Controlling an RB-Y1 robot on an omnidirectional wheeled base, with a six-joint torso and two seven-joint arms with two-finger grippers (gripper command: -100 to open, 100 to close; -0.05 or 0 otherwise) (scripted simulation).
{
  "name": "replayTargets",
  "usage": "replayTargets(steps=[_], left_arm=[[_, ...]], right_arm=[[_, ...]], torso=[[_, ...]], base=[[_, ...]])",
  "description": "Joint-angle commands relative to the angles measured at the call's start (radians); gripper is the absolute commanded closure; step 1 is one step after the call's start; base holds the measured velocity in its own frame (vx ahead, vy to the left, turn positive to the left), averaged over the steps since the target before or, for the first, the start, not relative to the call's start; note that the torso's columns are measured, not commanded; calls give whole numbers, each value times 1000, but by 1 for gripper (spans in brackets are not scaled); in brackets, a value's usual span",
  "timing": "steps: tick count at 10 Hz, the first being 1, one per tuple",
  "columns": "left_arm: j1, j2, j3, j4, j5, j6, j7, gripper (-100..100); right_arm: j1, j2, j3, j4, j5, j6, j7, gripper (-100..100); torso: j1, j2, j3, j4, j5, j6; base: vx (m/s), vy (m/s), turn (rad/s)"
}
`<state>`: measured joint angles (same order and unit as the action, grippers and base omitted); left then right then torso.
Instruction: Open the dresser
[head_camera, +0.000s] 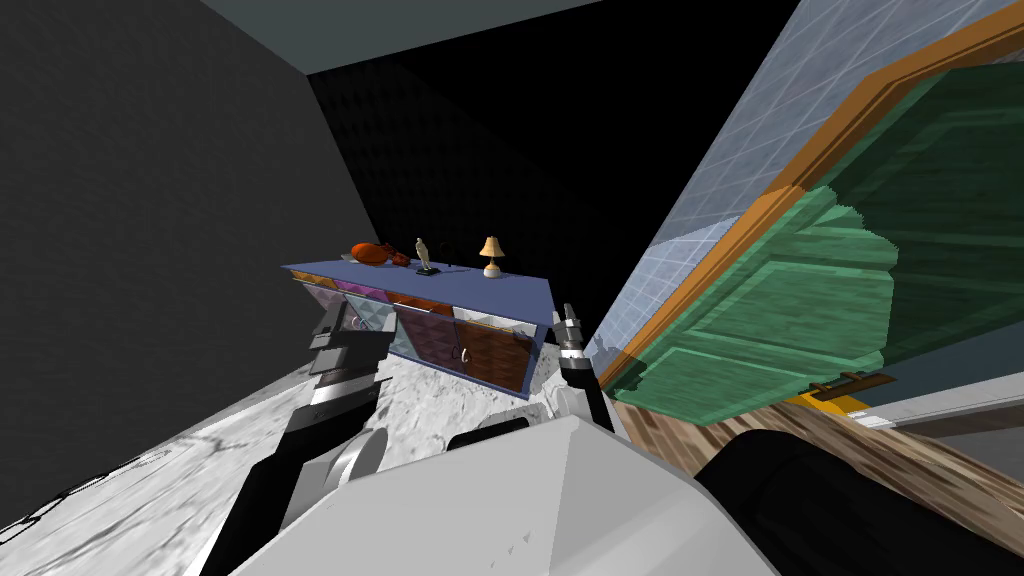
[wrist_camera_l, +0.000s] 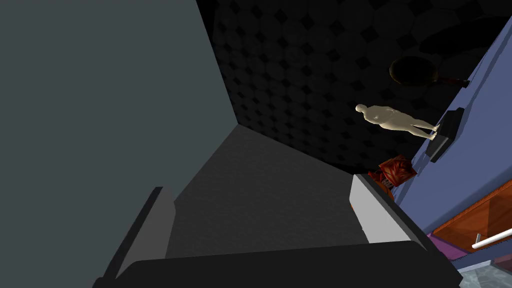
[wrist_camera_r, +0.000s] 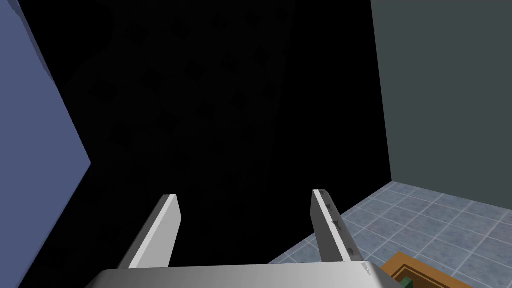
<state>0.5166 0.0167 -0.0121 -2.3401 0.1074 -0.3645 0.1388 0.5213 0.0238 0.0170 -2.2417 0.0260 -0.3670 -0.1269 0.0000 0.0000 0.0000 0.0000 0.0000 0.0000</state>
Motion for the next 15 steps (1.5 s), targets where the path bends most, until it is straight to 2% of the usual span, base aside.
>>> replayTargets(steps=[1,9,10,12,13,15], left_arm=[[0,0,0,0,0,0,0,0],[0,0,0,0,0,0,0,0],[-3,31,-2,4,-1,5,0,-100],[-9,67,-8,12,-3,16,1,-100],[-17,93,-15,24,-7,30,1,-100],[-37,114,-31,50,-14,64,3,-100]], right_arm=[[0,0,0,0,0,0,0,0],[0,0,0,0,0,0,0,0],[0,0,0,0,0,0,0,0],[0,0,0,0,0,0,0,0],[0,0,0,0,0,0,0,0],[0,0,0,0,0,0,0,0]], torso=[[0,40,-82,41,0,0],[0,618,-1234,617,0,0],[0,691,-1382,691,0,0],[0,734,-1471,734,0,0],[0,736,-1475,737,0,0],[0,736,-1477,737,0,0]], base=[[0,0,0],[0,0,0],[10,1,-27],[13,4,-45],[29,6,-98],[48,12,-134]])
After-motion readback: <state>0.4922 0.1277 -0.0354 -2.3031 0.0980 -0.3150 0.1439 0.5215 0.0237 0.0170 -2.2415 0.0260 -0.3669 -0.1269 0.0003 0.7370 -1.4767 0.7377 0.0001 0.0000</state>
